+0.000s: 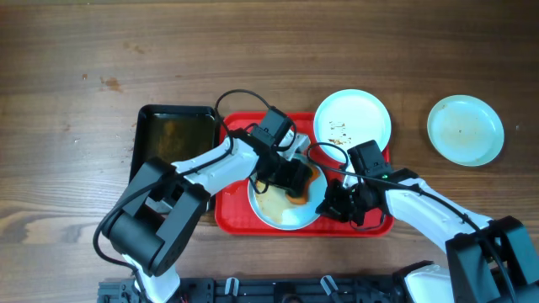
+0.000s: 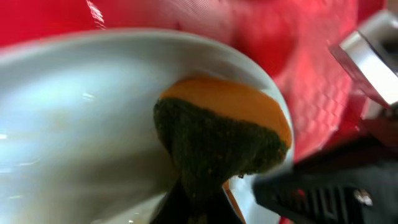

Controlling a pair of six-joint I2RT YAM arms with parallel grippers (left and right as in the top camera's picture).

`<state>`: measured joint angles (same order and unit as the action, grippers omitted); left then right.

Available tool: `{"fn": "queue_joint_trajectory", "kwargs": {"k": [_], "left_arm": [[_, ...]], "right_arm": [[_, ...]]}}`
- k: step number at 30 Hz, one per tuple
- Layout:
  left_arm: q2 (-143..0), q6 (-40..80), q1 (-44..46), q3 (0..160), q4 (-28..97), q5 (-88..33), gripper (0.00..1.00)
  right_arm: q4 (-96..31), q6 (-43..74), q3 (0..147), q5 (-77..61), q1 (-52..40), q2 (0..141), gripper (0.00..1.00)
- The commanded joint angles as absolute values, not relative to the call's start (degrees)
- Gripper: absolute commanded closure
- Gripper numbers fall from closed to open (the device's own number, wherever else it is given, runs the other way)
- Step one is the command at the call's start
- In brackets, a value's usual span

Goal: Clean dirty plates on tray and stack at the side
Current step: 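Scrub the tilted lower plate with the sponge in the left gripper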

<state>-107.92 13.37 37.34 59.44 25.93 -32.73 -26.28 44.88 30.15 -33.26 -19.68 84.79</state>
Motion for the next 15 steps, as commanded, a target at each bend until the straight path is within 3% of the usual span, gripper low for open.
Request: {"fn": "queue_joint_trajectory", "kwargs": {"k": [1,9,15], "left_arm": [[-108.8,12.6,37.7,58.9,29.7,-32.6,0.96],[-108.8,31.0,35.0,58.9,43.8,4.8,0.96],[-108.8,38.2,34.6,58.9,46.4,16.9,0.96]], "right_arm": [[-26.5,43.4,27.8,-28.1,-20.1,86.4,0.95],[-26.5,43.5,27.8,-28.1,-20.1,86.4,0.95],[-26.6,43.5,27.8,-28.1,-20.1,86.4,0.96]]}}
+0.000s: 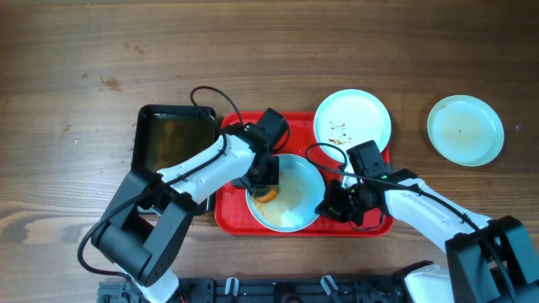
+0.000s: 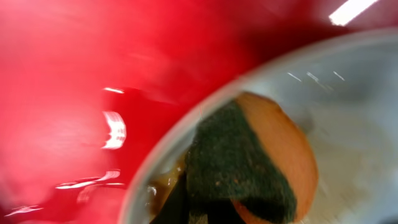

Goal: Clean dirty plates on tray and stack at the side
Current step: 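Scrub the tilted lower plate with the sponge in the left gripper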

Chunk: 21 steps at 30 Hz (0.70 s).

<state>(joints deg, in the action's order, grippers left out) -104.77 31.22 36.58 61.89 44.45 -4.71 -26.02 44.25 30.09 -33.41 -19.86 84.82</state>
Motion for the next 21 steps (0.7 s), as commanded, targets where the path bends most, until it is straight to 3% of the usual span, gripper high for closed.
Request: {"fn": "queue_joint_trajectory", "kwargs": {"k": [1,4,9,12,16,17,19,20,21], "left_arm": [[-108.8,38.7,34.6,58.9,47.0,18.3,0.96],[-108.7,42.9,34.6,58.9,50.0,26.1,0.96],[-108.7,37.9,36.8,60.9,46.7,21.1,0.96],[-108.7,30.3,38.7,63.7,45.2,10.8,0.96],[-107.4,29.8,39.2,66.8,47.0,5.0,0.96],[-106.7,29.8,39.1,67.0,47.4,5.0,0.96],[-106.0,29.8,39.1,67.0,47.8,5.0,0.96],[-106.0,29.8,39.1,67.0,47.9,5.0,0.96],[-106.0,29.8,39.1,67.0,48.1,4.9,0.96]], "right_arm": [[-26.7,43.5,27.8,-28.1,-20.1,86.4,0.95],[-26.6,43.5,27.8,-28.1,-20.1,86.5,0.95],[-26.6,43.5,27.8,-28.1,-20.1,86.4,0.95],[-26.6,43.5,27.8,-28.1,-20.1,86.5,0.95],[-26.0,43.5,27.8,-28.1,-20.1,86.4,0.96],[-25.6,43.5,27.8,-28.1,-20.1,86.4,0.92],[-24.1,43.5,27.8,-28.1,-20.1,86.4,0.68],[-23.4,43.7,27.8,-28.1,-20.1,86.4,0.61],[-22.7,43.7,27.8,-28.1,-20.1,86.4,0.61]]}}
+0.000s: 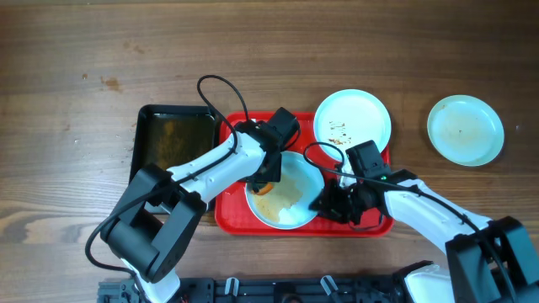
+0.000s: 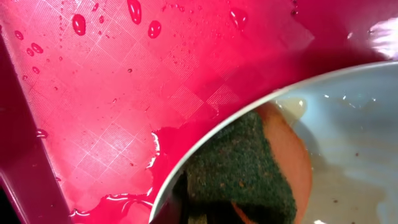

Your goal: Clean dirty plates on tray and stack at the side

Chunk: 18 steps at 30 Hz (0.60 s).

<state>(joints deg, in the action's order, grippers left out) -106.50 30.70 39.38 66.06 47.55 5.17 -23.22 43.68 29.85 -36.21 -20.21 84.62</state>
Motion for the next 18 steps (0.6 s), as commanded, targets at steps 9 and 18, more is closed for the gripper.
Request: {"fn": "queue_joint_trajectory", "kwargs": {"k": [9,18], "left_arm": [[-106.0,29.8,39.1,67.0,48.5,3.6,0.96],[-102.4,28.6,39.1,67.1,48.7,1.2,0.96]], "right_arm": [[-20.8,46.3,27.8,-26.9,-20.1,86.5,0.95],[-21.0,46.6,27.6,-26.6,-20.1,86.5,0.95]]}}
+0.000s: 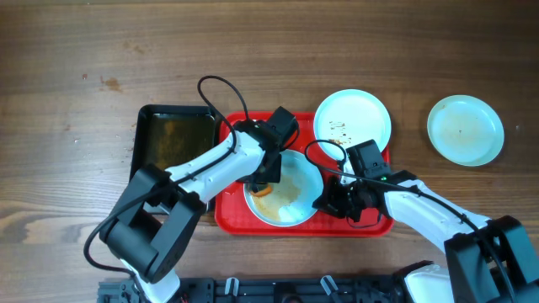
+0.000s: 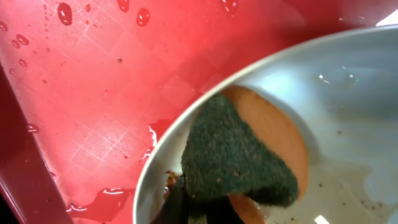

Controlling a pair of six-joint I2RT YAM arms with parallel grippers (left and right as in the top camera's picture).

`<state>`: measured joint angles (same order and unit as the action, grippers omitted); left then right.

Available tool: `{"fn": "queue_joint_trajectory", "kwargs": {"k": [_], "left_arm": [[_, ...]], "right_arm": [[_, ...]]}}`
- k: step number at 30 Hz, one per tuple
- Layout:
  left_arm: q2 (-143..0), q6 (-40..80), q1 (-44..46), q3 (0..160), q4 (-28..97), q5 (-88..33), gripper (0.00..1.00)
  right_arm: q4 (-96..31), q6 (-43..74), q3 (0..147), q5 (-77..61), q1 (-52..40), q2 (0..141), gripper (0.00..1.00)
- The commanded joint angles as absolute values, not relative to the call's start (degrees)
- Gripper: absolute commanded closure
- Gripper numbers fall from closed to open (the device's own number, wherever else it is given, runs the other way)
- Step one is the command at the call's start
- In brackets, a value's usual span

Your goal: Clean dirty plates on tray and stack at the side

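Note:
A pale plate lies in the red tray. My left gripper is shut on an orange sponge with a dark green scouring face. It presses the sponge on the plate's left inner rim. Brown specks and wet film show on the plate's floor. My right gripper is shut on the plate's right edge. A second dirty plate with crumbs sits at the tray's upper right corner. A pale green plate rests on the table at the far right.
A black tub of brownish water stands against the tray's left side. Water drops and a puddle lie on the tray floor left of the plate. Cables loop above both wrists.
The sponge has shifted a little from the plate's left edge further onto its inner face. The plate sits slightly lower in the left wrist view. Both arms stand nearly as before.
At first my left gripper held the sponge on the plate's right part, close to my right gripper. Then the sponge was at the plate's left rim, and it stayed there. My right gripper kept to the plate's right edge throughout.

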<state>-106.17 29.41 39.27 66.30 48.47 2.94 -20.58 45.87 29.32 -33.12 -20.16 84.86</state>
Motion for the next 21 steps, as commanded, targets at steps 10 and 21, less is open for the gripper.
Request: {"fn": "queue_joint_trajectory", "kwargs": {"k": [10,21], "left_arm": [[-86.2,30.4,37.5,67.2,56.0,8.7,0.96],[-85.2,28.4,18.6,67.2,60.1,6.4,0.96]], "right_arm": [[-20.7,46.6,27.6,-26.6,-20.1,86.5,0.96],[-30.3,42.1,37.1,-21.1,-20.1,86.2,0.95]]}}
